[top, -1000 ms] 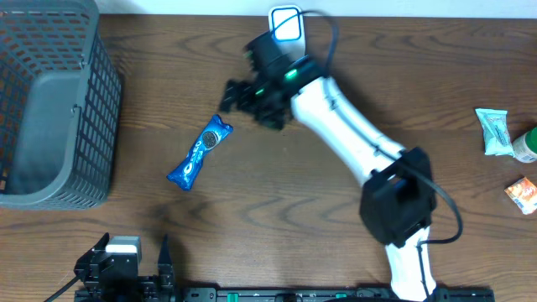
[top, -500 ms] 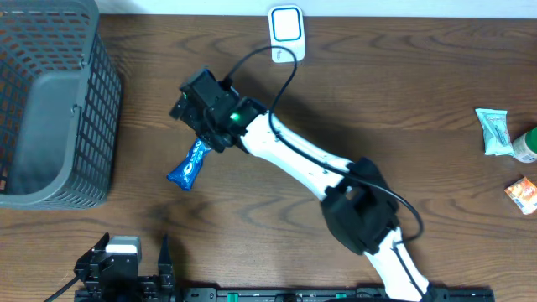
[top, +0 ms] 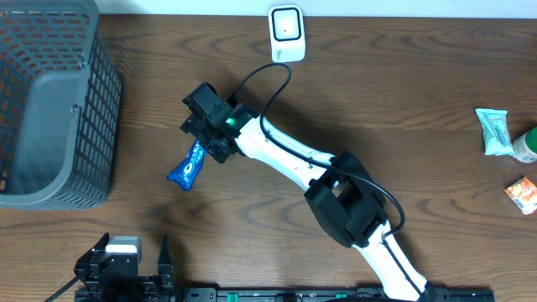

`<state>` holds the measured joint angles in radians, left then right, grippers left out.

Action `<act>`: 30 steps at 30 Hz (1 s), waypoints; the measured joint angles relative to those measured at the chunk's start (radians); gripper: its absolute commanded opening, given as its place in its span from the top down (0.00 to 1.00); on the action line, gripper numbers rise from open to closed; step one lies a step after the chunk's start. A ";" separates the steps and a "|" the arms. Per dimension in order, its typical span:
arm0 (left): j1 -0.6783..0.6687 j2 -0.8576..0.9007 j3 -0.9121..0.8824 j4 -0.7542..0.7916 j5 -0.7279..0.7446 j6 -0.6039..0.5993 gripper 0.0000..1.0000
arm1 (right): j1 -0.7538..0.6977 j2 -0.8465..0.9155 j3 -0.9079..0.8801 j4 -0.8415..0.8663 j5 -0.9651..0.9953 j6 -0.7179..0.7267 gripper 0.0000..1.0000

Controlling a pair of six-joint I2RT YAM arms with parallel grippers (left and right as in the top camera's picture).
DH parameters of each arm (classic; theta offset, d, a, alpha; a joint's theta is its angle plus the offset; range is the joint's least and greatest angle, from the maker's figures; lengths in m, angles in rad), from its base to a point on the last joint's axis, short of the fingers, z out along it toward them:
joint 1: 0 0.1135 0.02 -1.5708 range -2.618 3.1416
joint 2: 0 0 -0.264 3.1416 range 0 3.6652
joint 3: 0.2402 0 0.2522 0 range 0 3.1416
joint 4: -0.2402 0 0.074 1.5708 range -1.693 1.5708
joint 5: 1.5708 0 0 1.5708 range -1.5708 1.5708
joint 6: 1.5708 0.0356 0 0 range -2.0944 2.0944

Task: Scan the item barcode
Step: 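Reach the right gripper toward the blue Oreo pack, then lower the right gripper onto the Oreo pack and grasp it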

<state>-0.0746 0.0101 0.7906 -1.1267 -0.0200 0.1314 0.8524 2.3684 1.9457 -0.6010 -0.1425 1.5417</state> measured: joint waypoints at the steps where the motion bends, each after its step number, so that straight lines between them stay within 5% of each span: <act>1: 0.000 0.000 0.000 0.000 0.000 0.000 0.02 | 0.000 0.002 0.000 -0.006 -0.008 0.000 0.21; 5: 0.000 0.000 0.000 0.000 0.000 0.000 0.02 | 0.003 0.030 0.000 -0.021 -0.045 0.000 0.28; 8: 0.000 0.000 0.000 0.000 0.000 0.000 0.02 | 0.006 0.045 0.008 -0.032 -0.069 -0.014 0.54; 10: 0.000 0.000 0.000 -0.001 0.000 0.000 0.02 | 0.006 0.052 0.009 -0.070 -0.080 -0.041 0.82; 13: 0.000 0.000 0.000 0.000 0.000 0.000 0.02 | 0.006 0.056 0.010 -0.110 -0.084 -0.086 0.99; 18: 0.000 0.000 0.000 0.000 0.000 0.000 0.02 | -0.004 0.044 0.021 -0.236 -0.090 -0.188 0.99; 22: 0.000 0.000 0.000 0.000 0.000 0.000 0.02 | -0.029 0.011 0.015 -0.416 -0.099 -0.257 0.79; 25: 0.000 0.000 0.000 0.000 0.000 0.000 0.02 | -0.068 -0.028 0.005 -0.589 -0.145 -0.291 0.98; 30: 0.000 0.000 0.000 0.000 0.000 0.000 0.02 | -0.148 -0.124 0.002 -0.896 -0.196 -0.320 0.98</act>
<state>-0.0746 0.0101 0.7906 -1.1267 -0.0204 0.1314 0.7048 2.2440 1.9476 -1.4971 -0.3389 1.2221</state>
